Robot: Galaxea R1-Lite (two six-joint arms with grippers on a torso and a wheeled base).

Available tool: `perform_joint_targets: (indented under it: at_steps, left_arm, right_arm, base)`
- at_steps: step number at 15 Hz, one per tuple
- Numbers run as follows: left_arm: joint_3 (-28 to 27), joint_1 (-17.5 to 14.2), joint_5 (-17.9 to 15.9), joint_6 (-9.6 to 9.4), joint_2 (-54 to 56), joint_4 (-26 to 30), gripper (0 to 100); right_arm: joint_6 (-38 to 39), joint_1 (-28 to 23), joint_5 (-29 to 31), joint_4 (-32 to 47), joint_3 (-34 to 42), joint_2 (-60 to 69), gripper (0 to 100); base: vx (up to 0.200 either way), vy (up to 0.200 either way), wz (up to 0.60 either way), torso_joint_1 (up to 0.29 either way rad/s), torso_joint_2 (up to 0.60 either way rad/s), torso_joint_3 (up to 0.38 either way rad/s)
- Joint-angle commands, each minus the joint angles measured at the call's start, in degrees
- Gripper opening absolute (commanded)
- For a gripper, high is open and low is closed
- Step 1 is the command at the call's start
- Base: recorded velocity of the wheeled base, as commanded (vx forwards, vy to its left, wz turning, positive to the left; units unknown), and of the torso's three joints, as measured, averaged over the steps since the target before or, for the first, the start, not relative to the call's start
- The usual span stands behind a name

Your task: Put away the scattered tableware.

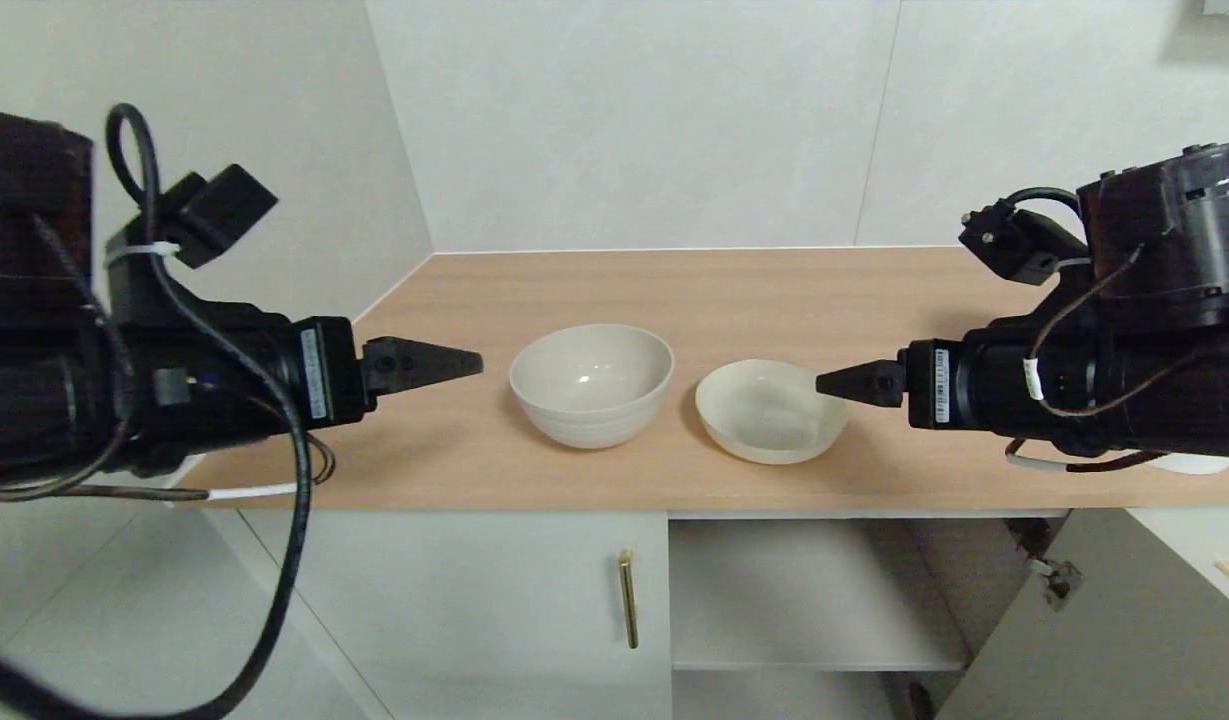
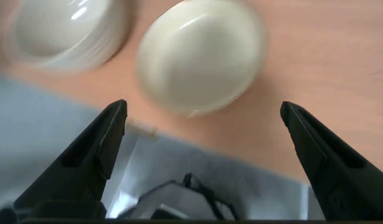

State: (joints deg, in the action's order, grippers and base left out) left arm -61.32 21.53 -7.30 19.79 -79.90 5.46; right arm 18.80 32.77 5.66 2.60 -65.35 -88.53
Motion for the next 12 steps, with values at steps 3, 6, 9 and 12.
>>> perform_joint_targets:
  at_steps: [3, 6, 9, 12]
  left_arm:
    - [-3.72, 0.0, 1.15, 7.11, -8.35, 0.16, 100]
    - [-5.48, 0.27, 3.96, 9.83, -11.25, 0.16, 100]
    - [-7.68, 1.5, 9.06, 12.21, -15.2, -0.01, 100]
    - [-10.14, 2.2, 9.68, 15.46, -17.66, -0.1, 100]
  right_arm:
    - [1.94, -0.16, 3.92, -0.14, -2.59, -3.93, 100]
    - [2.47, -0.16, 6.03, -1.1, -2.59, -5.6, 100]
    - [2.47, -0.16, 10.43, -5.06, -2.5, -8.94, 100]
    - [2.47, -0.16, 10.87, -6.02, -2.41, -9.82, 100]
  base:
    - [0.0, 0.0, 0.0, 0.0, 0.0, 0.0]
    - [0.0, 0.0, 0.0, 0.0, 0.0, 0.0]
    - [0.0, 0.0, 0.0, 0.0, 0.0, 0.0]
    - [0.0, 0.0, 0.0, 0.0, 0.0, 0.0]
